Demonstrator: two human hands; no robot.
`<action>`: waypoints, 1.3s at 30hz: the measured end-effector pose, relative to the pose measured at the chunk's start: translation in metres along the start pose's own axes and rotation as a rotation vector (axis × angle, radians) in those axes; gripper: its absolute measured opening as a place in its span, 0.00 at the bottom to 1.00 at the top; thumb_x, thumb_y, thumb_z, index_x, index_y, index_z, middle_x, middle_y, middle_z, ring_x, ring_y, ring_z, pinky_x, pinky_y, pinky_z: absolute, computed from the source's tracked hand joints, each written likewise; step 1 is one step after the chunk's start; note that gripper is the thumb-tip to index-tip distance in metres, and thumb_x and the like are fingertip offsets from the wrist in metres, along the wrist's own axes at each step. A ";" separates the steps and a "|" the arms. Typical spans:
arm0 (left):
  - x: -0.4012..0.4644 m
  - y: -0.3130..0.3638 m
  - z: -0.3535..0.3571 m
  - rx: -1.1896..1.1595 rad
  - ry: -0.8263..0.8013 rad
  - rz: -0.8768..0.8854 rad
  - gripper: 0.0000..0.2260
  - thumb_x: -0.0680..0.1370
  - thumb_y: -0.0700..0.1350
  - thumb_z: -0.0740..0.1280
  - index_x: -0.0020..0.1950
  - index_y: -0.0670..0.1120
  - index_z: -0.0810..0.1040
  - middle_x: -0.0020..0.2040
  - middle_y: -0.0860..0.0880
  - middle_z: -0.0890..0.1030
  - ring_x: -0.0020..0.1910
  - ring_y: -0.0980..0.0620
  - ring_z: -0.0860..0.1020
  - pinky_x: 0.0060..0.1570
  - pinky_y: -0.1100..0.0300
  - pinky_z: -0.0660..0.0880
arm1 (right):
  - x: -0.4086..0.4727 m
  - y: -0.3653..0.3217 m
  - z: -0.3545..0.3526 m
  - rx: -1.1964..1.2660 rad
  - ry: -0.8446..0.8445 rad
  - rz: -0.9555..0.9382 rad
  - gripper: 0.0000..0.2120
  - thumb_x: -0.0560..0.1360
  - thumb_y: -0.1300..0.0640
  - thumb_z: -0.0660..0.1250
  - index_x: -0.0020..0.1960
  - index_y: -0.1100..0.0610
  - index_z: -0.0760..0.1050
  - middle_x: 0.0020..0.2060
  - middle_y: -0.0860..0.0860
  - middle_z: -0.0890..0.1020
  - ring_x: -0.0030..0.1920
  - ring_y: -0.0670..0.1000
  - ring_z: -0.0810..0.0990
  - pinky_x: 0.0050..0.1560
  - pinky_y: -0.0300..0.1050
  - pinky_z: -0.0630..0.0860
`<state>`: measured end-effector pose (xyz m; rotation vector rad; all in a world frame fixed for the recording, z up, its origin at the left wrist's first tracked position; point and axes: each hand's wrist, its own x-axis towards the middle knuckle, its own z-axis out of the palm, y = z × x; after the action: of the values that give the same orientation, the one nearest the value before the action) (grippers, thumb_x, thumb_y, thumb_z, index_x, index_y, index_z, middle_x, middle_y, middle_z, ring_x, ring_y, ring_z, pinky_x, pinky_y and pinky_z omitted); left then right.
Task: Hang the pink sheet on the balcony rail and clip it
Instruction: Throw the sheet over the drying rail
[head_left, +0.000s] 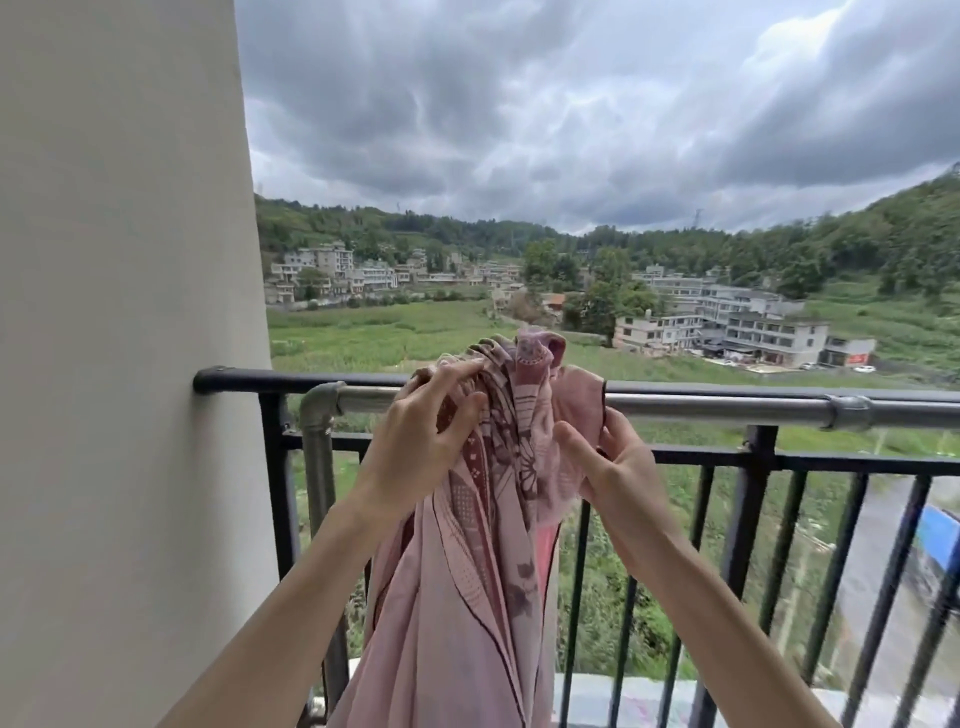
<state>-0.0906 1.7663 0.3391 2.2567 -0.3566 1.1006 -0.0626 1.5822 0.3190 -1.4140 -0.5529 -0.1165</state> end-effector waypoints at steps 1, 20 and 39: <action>-0.006 0.004 0.003 -0.051 0.025 -0.014 0.18 0.78 0.50 0.62 0.68 0.54 0.68 0.62 0.61 0.72 0.60 0.55 0.74 0.62 0.57 0.71 | -0.001 0.004 0.001 0.012 -0.026 0.034 0.28 0.62 0.42 0.72 0.59 0.51 0.72 0.55 0.50 0.81 0.58 0.51 0.79 0.63 0.52 0.72; -0.120 0.014 0.041 -0.550 0.053 -0.649 0.17 0.75 0.32 0.63 0.49 0.56 0.75 0.48 0.51 0.81 0.52 0.49 0.79 0.50 0.65 0.76 | -0.033 0.070 0.007 0.338 -0.199 0.454 0.07 0.80 0.60 0.57 0.50 0.53 0.73 0.33 0.54 0.72 0.23 0.45 0.75 0.23 0.41 0.75; -0.186 0.021 0.103 -0.494 -0.171 -0.743 0.29 0.63 0.52 0.76 0.62 0.53 0.73 0.56 0.52 0.81 0.56 0.55 0.79 0.57 0.52 0.75 | -0.071 0.112 -0.034 0.274 -0.394 0.360 0.24 0.68 0.44 0.66 0.59 0.56 0.74 0.54 0.52 0.83 0.56 0.50 0.80 0.57 0.46 0.76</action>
<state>-0.1514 1.6827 0.1519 1.7893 0.1407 0.3769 -0.0696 1.5519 0.1859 -1.2491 -0.5995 0.5179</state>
